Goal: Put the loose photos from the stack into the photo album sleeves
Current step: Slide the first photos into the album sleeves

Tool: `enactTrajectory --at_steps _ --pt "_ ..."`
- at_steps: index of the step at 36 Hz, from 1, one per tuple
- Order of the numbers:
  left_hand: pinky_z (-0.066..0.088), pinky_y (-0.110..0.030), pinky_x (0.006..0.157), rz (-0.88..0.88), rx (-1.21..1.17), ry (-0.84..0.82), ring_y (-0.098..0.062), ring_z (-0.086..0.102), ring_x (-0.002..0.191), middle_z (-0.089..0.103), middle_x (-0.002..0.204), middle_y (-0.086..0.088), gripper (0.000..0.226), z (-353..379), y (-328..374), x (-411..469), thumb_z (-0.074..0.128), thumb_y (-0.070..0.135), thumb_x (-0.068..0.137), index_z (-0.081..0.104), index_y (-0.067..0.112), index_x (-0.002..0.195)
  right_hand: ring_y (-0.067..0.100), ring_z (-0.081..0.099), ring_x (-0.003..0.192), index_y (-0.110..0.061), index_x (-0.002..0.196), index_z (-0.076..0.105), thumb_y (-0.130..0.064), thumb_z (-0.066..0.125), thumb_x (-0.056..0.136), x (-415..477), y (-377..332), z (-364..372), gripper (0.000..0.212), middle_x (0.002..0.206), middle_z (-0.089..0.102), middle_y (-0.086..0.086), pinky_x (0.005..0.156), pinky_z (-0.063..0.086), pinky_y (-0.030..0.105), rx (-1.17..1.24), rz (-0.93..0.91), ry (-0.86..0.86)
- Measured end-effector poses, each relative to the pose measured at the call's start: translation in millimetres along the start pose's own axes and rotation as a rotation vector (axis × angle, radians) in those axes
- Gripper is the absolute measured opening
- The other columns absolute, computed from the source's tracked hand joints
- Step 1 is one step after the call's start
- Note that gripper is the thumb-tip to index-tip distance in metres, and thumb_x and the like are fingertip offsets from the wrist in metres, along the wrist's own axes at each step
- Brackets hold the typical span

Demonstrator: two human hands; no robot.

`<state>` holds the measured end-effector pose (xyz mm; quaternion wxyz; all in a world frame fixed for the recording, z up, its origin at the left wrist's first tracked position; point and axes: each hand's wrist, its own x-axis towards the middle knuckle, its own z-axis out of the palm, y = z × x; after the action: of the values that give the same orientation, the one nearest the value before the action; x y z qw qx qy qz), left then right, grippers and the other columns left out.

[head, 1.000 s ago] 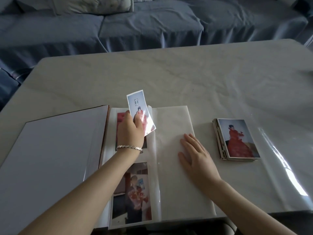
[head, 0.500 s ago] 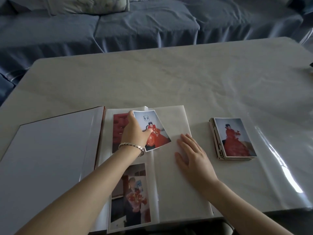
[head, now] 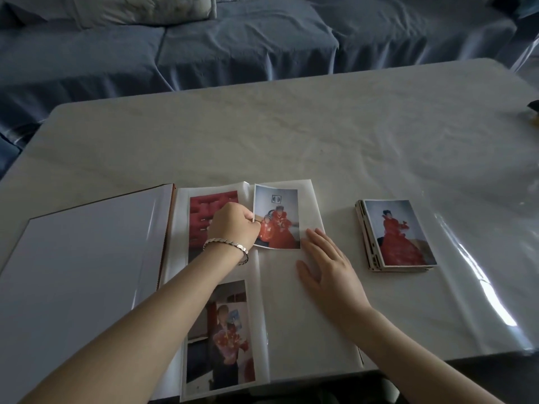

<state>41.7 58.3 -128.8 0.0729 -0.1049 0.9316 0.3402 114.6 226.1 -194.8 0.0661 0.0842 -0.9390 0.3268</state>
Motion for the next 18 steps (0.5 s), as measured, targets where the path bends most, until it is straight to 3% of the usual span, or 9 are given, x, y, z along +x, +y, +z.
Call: enactTrajectory --at_steps 2,4,6,8,12,15,18 --pt "0.055 -0.04 0.072 -0.029 -0.023 -0.027 -0.037 0.063 0.066 0.055 0.058 -0.02 0.02 1 0 -1 0.06 0.0 0.079 0.058 -0.001 0.059 0.009 0.027 0.137 -0.009 0.13 0.054 -0.022 0.06 0.09 0 0 -1 0.042 0.144 0.043 0.001 0.109 0.018 0.021 0.002 -0.002 0.006" --pt "0.054 -0.037 0.08 -0.049 -0.045 -0.015 -0.033 0.067 0.085 0.068 0.08 -0.02 0.005 2 1 -2 0.066 0.004 0.079 0.067 0.007 0.076 0.013 0.029 0.138 -0.008 0.129 0.055 -0.021 0.06 0.09 -1 -1 -2 0.042 0.143 0.043 0.003 0.109 0.02 0.022 -0.006 -0.002 0.012" --pt "0.047 -0.026 0.08 -0.051 -0.061 -0.005 -0.021 0.063 0.087 0.07 0.094 -0.011 0.024 6 0 -4 0.07 0.008 0.08 0.066 0.008 0.103 0.016 0.032 0.137 -0.007 0.13 0.054 -0.02 0.06 0.09 -3 -1 -4 0.042 0.143 0.044 0.004 0.109 0.021 0.023 -0.022 -0.004 0.014" --pt "0.039 -0.021 0.075 -0.028 -0.072 0.007 -0.013 0.056 0.079 0.07 0.092 -0.006 0.036 10 1 -5 0.07 0.009 0.081 0.06 0.009 0.115 0.012 0.027 0.139 -0.009 0.134 0.049 -0.021 0.058 0.091 -7 1 -6 0.046 0.146 0.04 0.001 0.11 0.018 0.021 -0.044 -0.014 0.006" --pt "0.049 -0.028 0.081 -0.03 -0.099 -0.023 -0.023 0.066 0.082 0.071 0.09 -0.012 0.029 17 7 -5 0.068 0.006 0.083 0.064 0.005 0.111 0.002 0.009 0.138 -0.012 0.144 0.031 -0.03 0.05 0.095 -20 10 -12 0.056 0.15 0.022 -0.007 0.11 0.008 0.017 -0.087 -0.045 -0.04" --pt "0.054 -0.035 0.084 -0.078 -0.182 -0.079 -0.026 0.067 0.079 0.07 0.091 -0.012 0.027 20 11 -4 0.064 -0.002 0.082 0.066 0.004 0.109 0.023 0.036 0.134 0.001 0.134 0.046 -0.02 0.063 0.088 -25 13 -20 0.053 0.143 0.041 0.01 0.11 0.02 0.033 -0.157 -0.076 -0.067" --pt "0.059 -0.033 0.067 -0.152 -0.281 -0.115 -0.024 0.065 0.068 0.063 0.073 -0.008 0.026 19 13 -4 0.054 -0.012 0.081 0.067 0.0 0.1 0.035 0.055 0.116 0.008 0.117 0.06 -0.01 0.075 0.076 -27 12 -25 0.048 0.128 0.055 0.02 0.097 0.037 0.047 -0.187 -0.086 -0.033"
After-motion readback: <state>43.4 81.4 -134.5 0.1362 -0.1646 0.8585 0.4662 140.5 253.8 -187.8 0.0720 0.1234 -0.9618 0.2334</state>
